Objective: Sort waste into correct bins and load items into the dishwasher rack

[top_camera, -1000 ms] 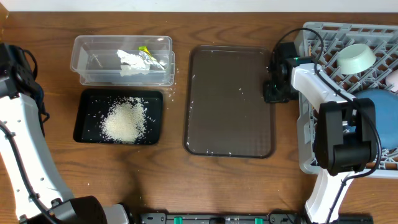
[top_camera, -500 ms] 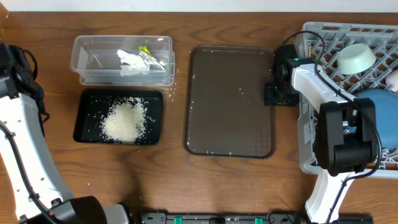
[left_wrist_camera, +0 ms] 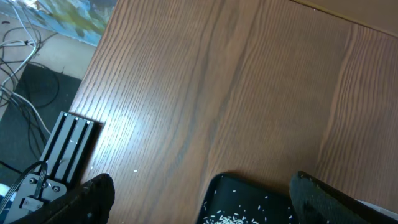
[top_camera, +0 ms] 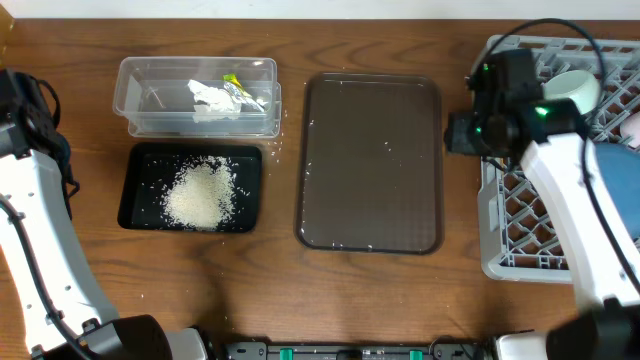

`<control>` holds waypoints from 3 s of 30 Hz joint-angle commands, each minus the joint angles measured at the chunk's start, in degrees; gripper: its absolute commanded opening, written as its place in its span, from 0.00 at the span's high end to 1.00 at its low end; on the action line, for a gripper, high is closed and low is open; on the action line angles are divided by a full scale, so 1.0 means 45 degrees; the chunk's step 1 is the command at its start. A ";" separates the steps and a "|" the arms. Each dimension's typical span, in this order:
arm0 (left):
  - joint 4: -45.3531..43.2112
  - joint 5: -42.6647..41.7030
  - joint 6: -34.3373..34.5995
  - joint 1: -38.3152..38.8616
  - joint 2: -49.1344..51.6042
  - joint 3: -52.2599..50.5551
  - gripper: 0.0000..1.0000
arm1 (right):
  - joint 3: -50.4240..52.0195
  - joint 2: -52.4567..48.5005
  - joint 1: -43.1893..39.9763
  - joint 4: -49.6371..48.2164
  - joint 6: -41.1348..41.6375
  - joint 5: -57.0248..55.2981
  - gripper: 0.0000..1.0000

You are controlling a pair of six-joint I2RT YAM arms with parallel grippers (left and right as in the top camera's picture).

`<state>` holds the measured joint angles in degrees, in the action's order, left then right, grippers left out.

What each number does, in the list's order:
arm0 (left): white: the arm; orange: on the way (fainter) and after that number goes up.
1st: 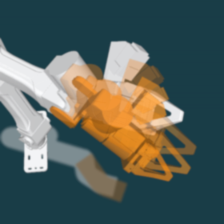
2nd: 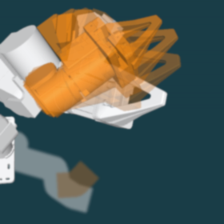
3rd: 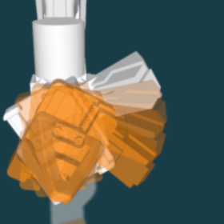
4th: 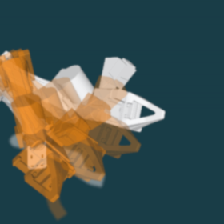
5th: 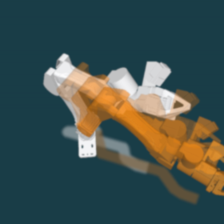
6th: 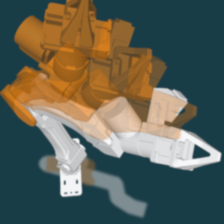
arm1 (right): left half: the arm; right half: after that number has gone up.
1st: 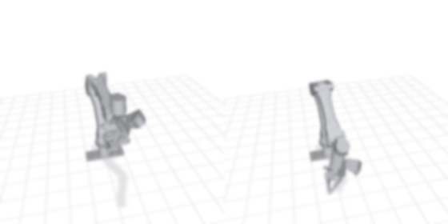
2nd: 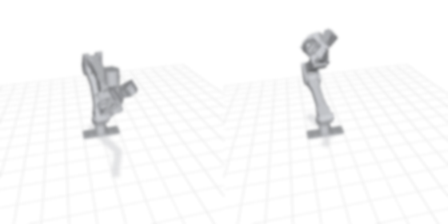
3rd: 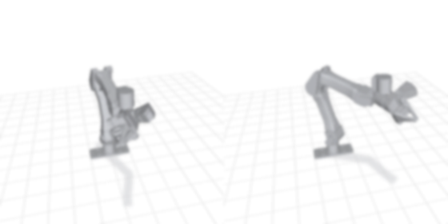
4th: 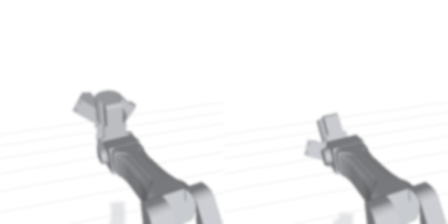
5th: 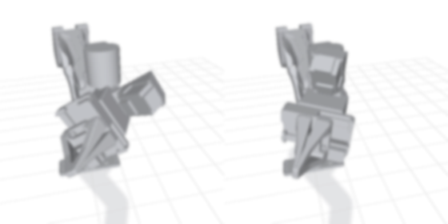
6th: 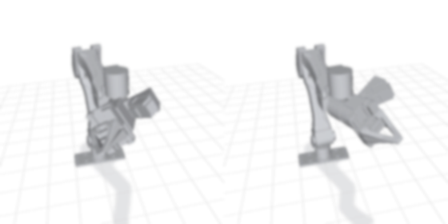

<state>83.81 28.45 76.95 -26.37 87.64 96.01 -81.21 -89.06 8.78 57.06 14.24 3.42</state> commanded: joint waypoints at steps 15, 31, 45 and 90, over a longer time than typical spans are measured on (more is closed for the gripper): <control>0.0078 0.0107 0.0204 -0.0053 -0.0087 0.0024 0.08 | 0.2982 0.4007 0.5251 -0.0432 0.0743 -0.2079 0.01; 0.0078 0.0107 0.0204 -0.0053 -0.0087 0.0024 0.08 | 0.2982 0.4007 0.5304 0.0544 0.1020 -0.1273 0.01; 0.0078 0.0107 0.0204 -0.0053 -0.0087 0.0024 0.08 | 0.6086 0.5814 0.4371 -0.3808 -0.1292 -0.0743 0.01; 0.0078 0.0107 0.0204 -0.0053 -0.0087 0.0024 0.08 | 1.7981 1.9666 -0.2006 -1.2041 -0.2613 0.3002 0.01</control>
<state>83.81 28.45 76.95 -26.37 87.64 96.01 -0.40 -3.60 0.40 2.55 4.40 17.72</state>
